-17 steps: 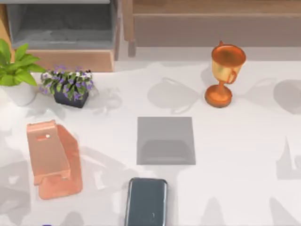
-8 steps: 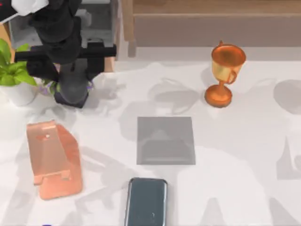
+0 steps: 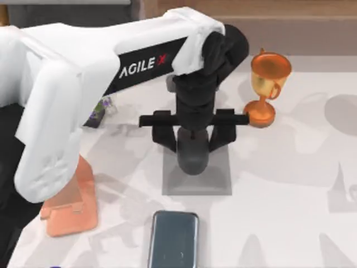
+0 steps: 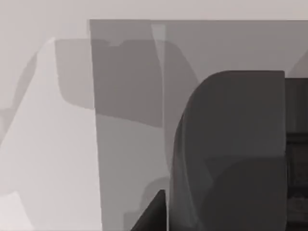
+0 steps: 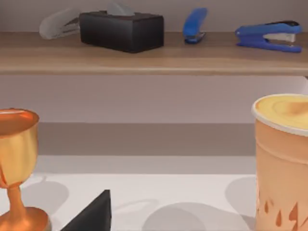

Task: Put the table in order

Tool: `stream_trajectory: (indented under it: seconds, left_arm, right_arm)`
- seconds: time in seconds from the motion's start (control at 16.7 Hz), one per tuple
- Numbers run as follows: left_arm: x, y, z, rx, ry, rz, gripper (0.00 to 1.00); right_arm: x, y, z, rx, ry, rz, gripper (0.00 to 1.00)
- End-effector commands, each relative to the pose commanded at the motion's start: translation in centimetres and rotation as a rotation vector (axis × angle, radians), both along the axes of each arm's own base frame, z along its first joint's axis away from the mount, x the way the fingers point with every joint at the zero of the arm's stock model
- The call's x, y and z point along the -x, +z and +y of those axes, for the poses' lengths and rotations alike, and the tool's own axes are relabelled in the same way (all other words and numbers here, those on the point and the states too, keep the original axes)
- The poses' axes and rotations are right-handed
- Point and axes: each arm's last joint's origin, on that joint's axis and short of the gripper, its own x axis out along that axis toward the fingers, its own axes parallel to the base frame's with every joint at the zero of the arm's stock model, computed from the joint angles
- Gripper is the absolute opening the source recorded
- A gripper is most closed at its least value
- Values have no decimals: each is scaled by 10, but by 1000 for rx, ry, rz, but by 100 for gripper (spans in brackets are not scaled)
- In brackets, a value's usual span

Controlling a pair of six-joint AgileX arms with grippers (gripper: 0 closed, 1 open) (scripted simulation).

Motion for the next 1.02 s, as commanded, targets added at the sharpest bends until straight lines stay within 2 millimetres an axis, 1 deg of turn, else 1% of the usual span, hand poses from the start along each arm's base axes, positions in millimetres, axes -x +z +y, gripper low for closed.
stream_trajectory:
  seconds: [0.12, 0.36, 0.72, 0.9, 1.02]
  left_arm:
    - [3, -3, -7, -3, 0, 5, 0]
    - [2, -3, -5, -3, 1, 5, 0]
    - [3, -13, -7, -3, 0, 5, 0]
    - [3, -13, -7, -3, 0, 5, 0]
    - [3, -13, -7, -3, 0, 5, 15]
  right_arm:
    - [0, 0, 0, 0, 0, 0, 100]
    - [0, 0, 0, 0, 0, 0, 100]
    - [0, 0, 0, 0, 0, 0, 100]
    - [0, 0, 0, 0, 0, 0, 100]
    - [0, 0, 0, 0, 0, 0, 100]
